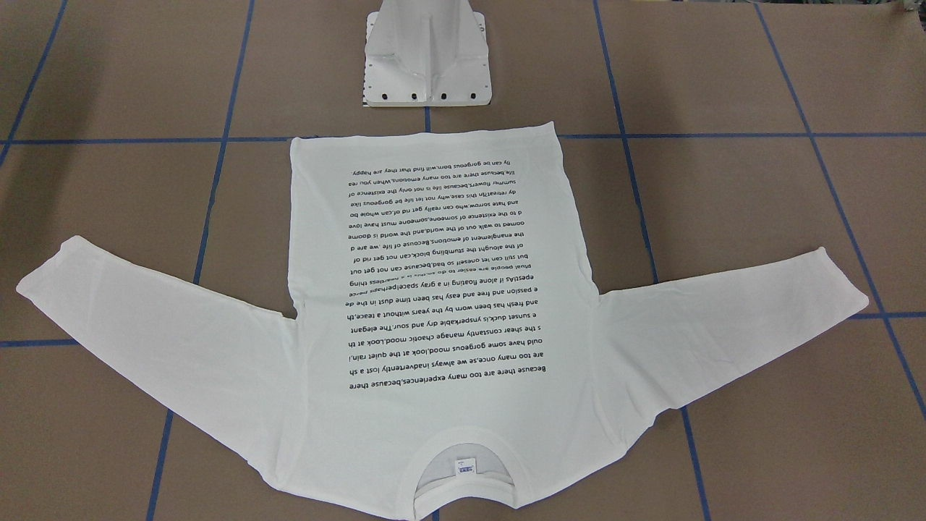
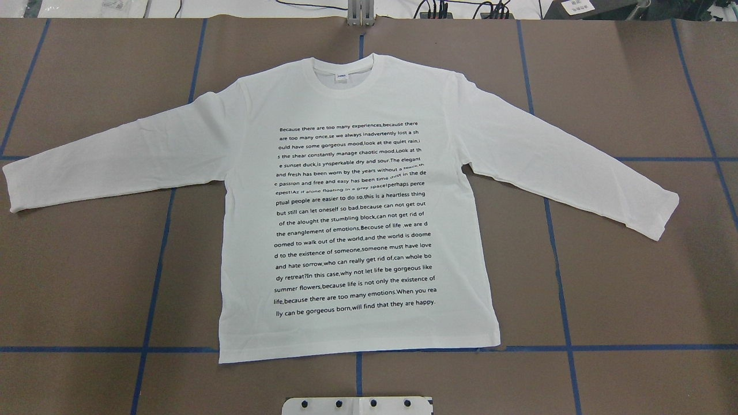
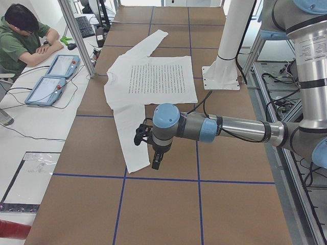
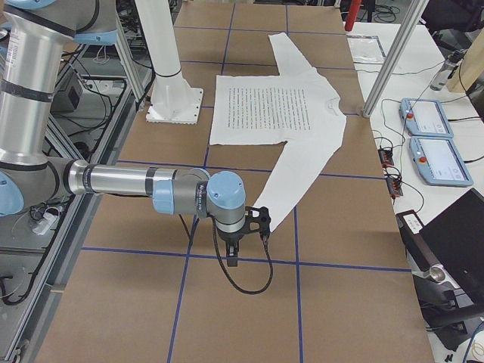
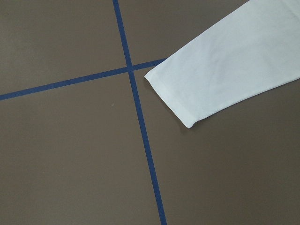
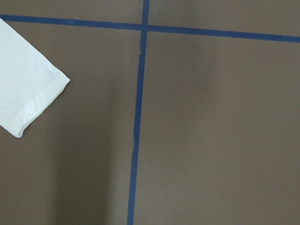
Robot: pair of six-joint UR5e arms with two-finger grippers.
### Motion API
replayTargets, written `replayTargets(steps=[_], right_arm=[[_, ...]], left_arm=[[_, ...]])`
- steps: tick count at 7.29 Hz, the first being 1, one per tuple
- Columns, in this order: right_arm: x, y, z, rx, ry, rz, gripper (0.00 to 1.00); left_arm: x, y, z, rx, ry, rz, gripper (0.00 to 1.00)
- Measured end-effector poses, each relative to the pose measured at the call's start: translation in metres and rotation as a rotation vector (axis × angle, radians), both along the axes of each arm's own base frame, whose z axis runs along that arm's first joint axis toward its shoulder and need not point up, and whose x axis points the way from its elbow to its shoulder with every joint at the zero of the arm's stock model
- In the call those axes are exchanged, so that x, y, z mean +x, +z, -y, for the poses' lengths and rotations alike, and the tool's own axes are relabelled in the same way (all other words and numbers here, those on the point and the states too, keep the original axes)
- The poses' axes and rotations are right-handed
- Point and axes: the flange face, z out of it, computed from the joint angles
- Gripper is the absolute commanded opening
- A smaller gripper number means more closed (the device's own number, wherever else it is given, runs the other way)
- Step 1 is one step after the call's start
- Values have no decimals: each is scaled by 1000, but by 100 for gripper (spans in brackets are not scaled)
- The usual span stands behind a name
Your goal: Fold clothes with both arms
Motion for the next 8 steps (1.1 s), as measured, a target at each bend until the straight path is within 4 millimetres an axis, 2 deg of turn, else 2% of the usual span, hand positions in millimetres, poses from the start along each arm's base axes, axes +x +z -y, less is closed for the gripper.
replayTargets(steps=[2, 3, 4, 5, 7, 8], right_arm=[[0, -3, 1, 7, 0, 1, 100], [0, -10, 3, 21, 0, 2, 100], [0, -22, 6, 45, 2, 5, 100], [-1, -40, 15, 86, 5, 11, 100], [-1, -80, 44, 230, 8, 21, 100], [-1, -86, 51, 268, 7, 23, 100]], left_arm=[[0, -5, 1, 29, 0, 1, 100], [0, -16, 1, 58, 1, 1, 100], [0, -35, 5, 103, -1, 0, 100], [0, -56, 14, 156, -5, -1, 100], [0, -109, 55, 321, -9, -1, 100], [1, -120, 72, 377, -10, -2, 100]])
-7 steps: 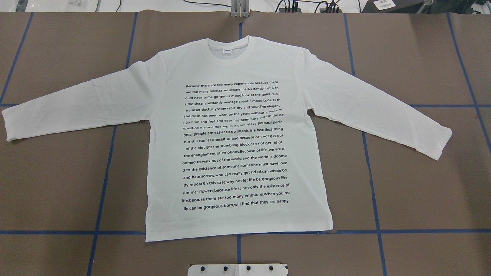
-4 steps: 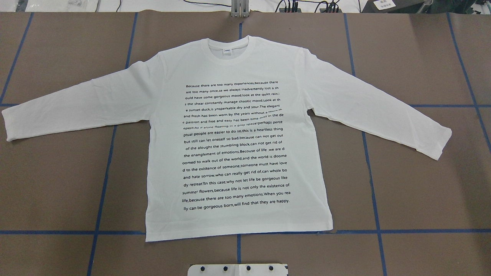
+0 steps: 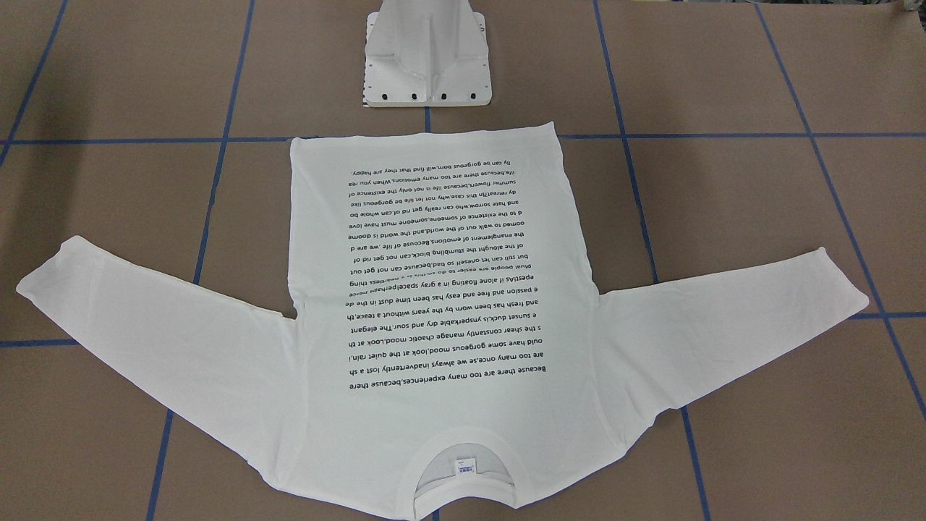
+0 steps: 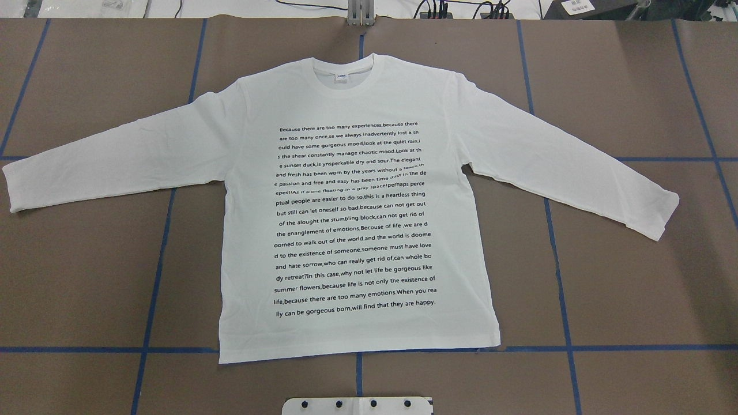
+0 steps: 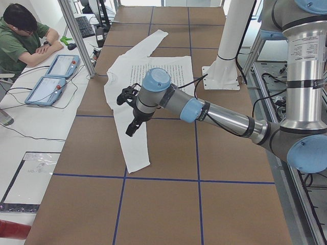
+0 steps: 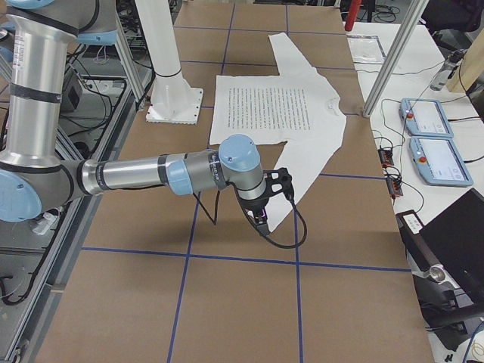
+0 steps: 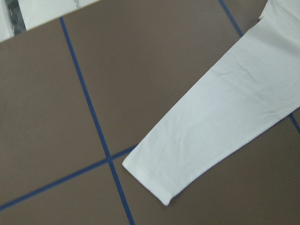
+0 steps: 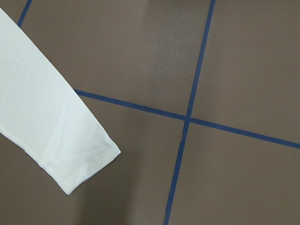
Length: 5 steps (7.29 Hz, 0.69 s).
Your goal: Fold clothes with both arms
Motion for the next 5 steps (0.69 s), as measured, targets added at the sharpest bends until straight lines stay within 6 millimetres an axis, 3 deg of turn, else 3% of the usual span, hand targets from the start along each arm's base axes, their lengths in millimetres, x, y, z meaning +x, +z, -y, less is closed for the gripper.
replayTargets(steps=[2, 3, 5], right_arm=[[-2, 10, 1, 66, 0, 0, 100], [-12, 18, 3, 67, 10, 15, 100], [-65, 21, 11, 23, 49, 69, 100]], left_arm=[[0, 0, 20, 55, 3, -5, 100], [1, 1, 22, 66, 5, -7, 100], [1, 2, 21, 73, 6, -8, 100]])
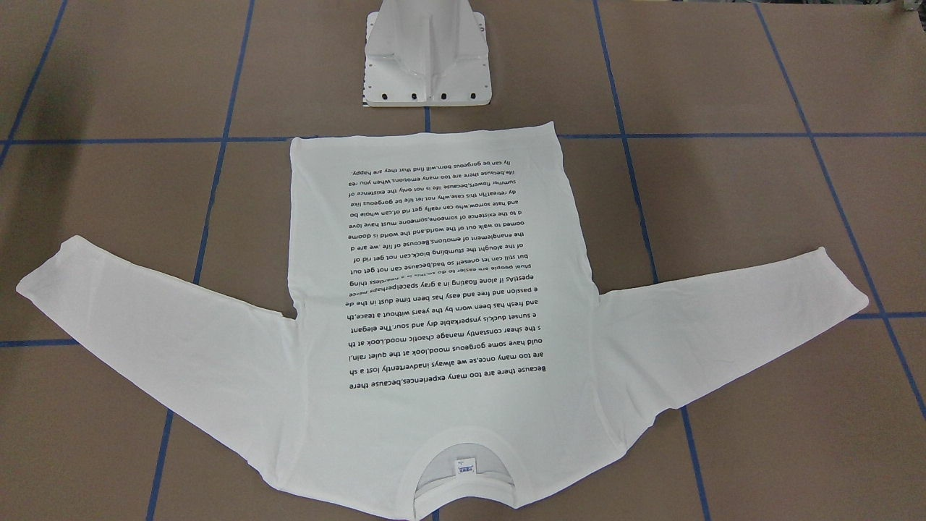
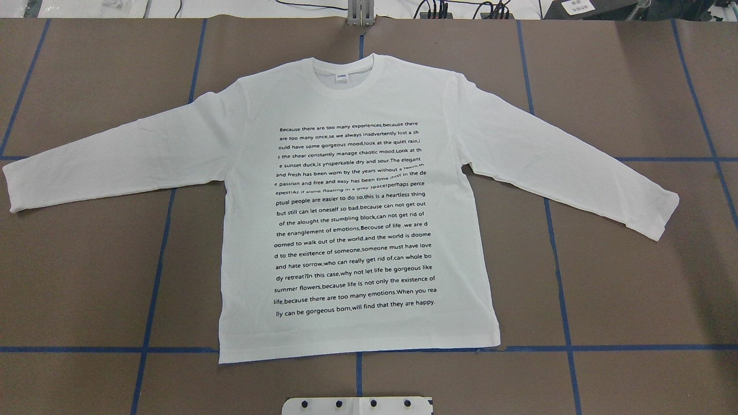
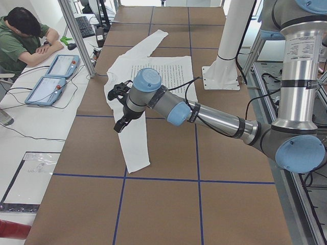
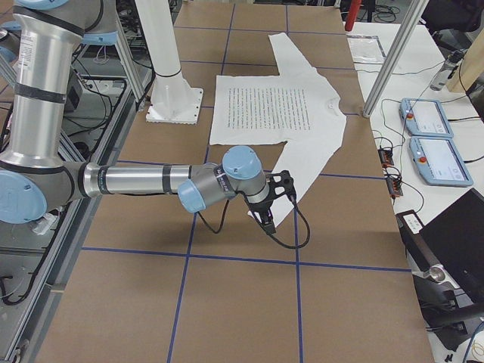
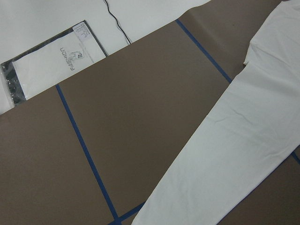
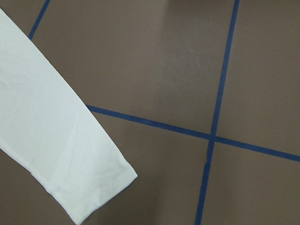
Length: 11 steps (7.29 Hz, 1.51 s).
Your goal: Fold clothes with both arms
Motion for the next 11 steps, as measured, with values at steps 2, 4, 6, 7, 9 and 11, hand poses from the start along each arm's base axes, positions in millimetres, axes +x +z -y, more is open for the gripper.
replayTargets(steps=[2, 4, 6, 7, 9, 11], right_arm=[[-60, 11, 4, -36, 85, 40, 100], [-102, 41, 1, -46, 144, 64, 99], [-132, 57, -4, -39, 163, 48, 99], [-146, 62, -2, -33, 169, 29, 98], [-170, 74, 13, -48, 172, 14, 95], [-182, 81, 19, -65, 166, 10, 94]], left_arm=[[0, 0, -2, 1, 0, 0, 100], [-1, 0, -3, 1, 0, 0, 100], [-1, 0, -4, 4, 1, 0, 100], [-1, 0, -4, 4, 1, 0, 100], [-1, -1, -4, 7, 1, 0, 100], [-1, -1, -4, 7, 1, 0, 100]])
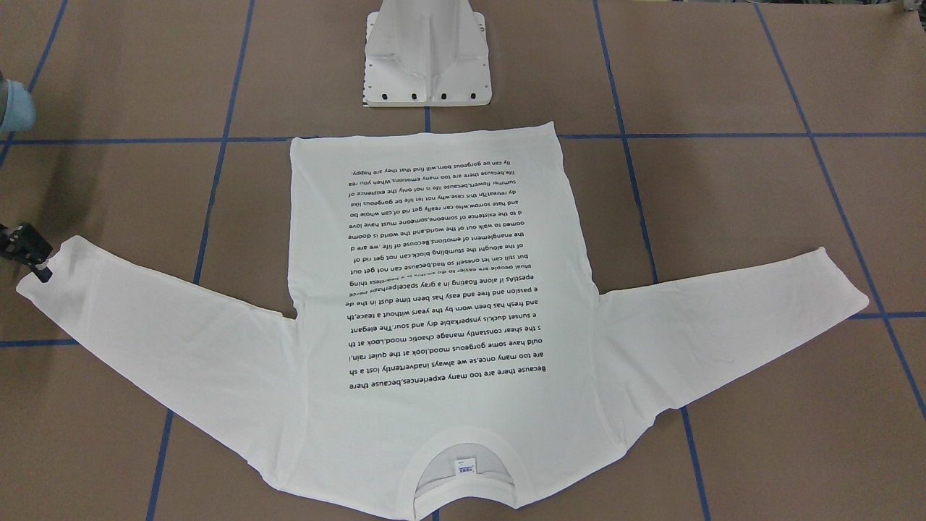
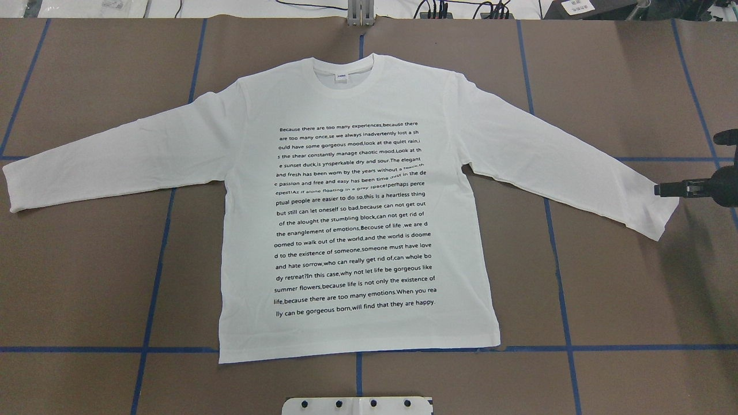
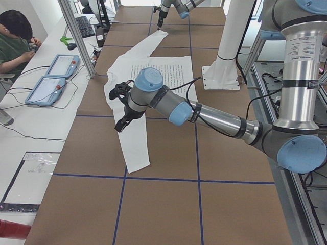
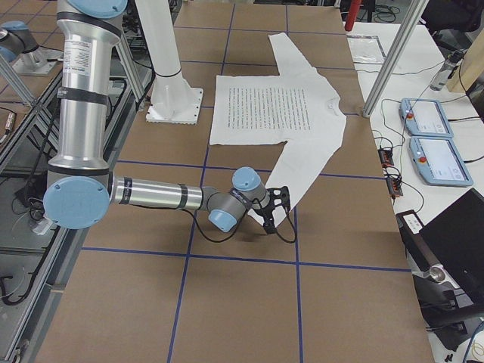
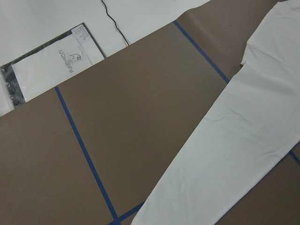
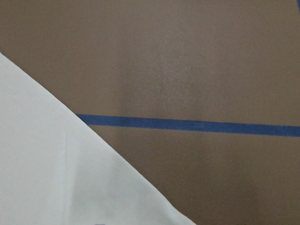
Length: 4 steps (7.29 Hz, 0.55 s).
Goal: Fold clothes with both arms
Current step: 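Move the right gripper down to the cuff of the nearby sleeve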
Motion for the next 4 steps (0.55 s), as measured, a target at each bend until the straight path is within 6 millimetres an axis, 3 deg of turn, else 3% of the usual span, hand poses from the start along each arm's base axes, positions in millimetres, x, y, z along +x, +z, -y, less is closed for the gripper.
replayTargets(steps=[4], right_arm=[[-9, 6, -7, -25, -11, 1, 92]], left_arm=[[0, 0, 0, 0, 0, 0, 100]])
